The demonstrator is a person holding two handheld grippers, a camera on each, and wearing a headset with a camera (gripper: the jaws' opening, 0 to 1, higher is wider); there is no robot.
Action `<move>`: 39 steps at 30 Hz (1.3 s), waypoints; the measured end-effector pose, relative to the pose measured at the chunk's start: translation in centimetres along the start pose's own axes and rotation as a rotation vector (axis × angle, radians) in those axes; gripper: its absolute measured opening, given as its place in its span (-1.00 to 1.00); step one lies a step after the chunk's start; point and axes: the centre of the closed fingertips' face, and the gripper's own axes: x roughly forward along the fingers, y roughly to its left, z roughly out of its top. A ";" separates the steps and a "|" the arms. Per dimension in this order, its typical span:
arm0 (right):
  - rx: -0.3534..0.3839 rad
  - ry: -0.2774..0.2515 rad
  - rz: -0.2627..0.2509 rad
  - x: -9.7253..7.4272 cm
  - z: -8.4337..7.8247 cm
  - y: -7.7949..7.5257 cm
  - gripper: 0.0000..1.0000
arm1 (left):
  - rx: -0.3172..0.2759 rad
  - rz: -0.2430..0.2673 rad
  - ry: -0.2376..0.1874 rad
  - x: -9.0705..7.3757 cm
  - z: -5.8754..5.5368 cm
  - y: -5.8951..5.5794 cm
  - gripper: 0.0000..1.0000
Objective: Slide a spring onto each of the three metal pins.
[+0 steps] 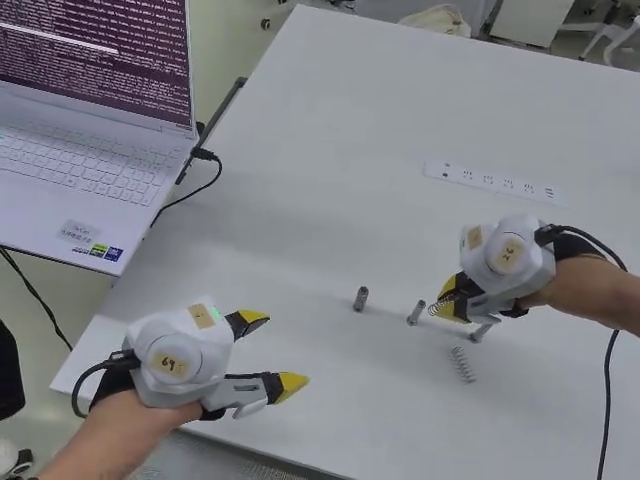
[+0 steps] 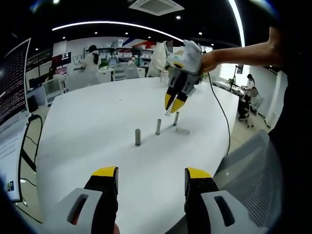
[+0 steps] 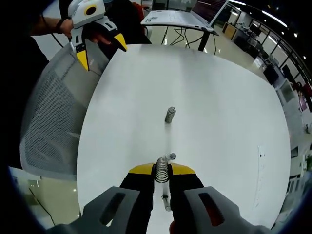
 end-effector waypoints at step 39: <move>-0.063 0.088 0.062 3.1 -0.5 -1.6 -0.83 | -0.062 0.054 0.015 -1.2 -1.3 1.5 -0.05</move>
